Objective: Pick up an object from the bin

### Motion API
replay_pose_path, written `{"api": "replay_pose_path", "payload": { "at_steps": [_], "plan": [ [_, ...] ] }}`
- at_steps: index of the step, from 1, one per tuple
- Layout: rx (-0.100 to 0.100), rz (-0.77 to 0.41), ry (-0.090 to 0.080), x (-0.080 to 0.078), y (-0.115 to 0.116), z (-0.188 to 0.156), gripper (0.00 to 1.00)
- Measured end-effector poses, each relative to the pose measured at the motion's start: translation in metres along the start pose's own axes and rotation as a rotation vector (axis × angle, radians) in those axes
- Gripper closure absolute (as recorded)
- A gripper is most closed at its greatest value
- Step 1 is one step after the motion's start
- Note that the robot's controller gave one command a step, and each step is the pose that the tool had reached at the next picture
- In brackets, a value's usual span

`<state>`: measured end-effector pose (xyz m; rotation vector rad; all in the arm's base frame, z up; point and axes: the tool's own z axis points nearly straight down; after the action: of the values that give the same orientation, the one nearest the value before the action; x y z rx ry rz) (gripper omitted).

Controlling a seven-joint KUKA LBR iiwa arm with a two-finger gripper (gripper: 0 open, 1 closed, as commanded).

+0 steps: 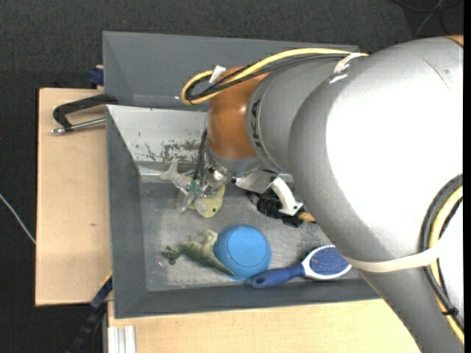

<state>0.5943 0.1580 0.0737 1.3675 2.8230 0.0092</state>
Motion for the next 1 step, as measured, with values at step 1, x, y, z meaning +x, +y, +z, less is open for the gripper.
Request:
{"api": "replay_pose_path", "payload": {
  "at_steps": [1],
  "plan": [
    [0.003, -0.002, 0.000, 0.0000, 0.0011, -0.0009, 0.00]
  ]
}}
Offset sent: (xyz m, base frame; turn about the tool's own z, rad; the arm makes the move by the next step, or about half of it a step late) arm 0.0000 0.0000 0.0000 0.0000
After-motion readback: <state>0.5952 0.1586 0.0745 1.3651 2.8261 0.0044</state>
